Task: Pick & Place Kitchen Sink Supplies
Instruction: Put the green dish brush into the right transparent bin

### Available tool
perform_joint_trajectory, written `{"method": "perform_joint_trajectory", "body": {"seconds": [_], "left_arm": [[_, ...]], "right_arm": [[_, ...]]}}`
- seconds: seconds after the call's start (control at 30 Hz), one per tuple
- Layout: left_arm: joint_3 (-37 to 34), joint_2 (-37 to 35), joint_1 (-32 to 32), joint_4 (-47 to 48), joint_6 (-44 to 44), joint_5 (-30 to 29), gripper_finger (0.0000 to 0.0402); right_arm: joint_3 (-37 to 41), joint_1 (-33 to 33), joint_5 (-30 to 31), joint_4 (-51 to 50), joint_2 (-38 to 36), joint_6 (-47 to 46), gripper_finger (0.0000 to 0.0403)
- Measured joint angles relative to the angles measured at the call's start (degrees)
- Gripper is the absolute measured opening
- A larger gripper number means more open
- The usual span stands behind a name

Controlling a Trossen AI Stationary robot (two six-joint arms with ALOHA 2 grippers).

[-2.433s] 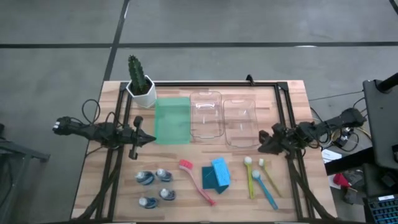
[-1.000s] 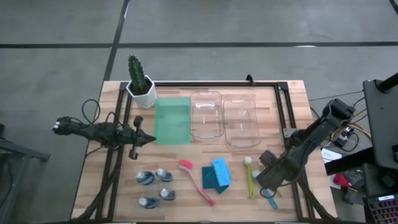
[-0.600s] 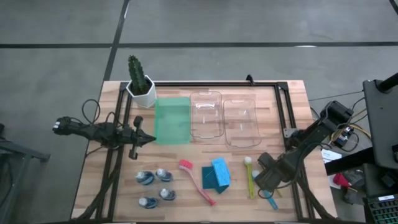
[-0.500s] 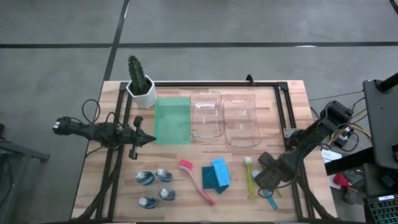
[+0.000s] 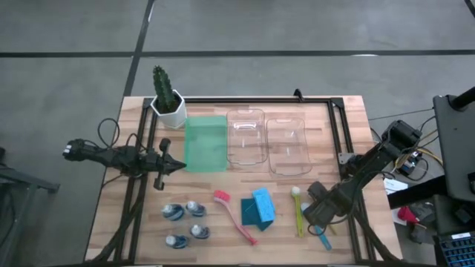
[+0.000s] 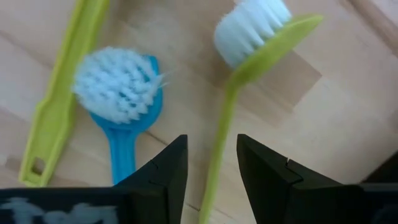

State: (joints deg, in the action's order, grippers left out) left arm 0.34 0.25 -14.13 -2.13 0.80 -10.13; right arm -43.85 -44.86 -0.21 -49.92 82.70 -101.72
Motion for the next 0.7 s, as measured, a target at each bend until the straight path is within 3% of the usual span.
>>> {"method": "perform_joint_trajectory", "body": {"seconds": [0.4, 0.7], "left_arm": [[0.0, 0.0, 0.0, 0.0, 0.0, 0.0, 0.0003], [0.0, 0.0, 0.0, -0.2, 0.0, 0.0, 0.0003]], "right_arm": [[2.8, 0.0, 0.0, 5.6, 2.3, -0.3, 0.0127], [1.7, 0.0, -1.0, 5.5, 3.2, 1.1, 0.0088]]}}
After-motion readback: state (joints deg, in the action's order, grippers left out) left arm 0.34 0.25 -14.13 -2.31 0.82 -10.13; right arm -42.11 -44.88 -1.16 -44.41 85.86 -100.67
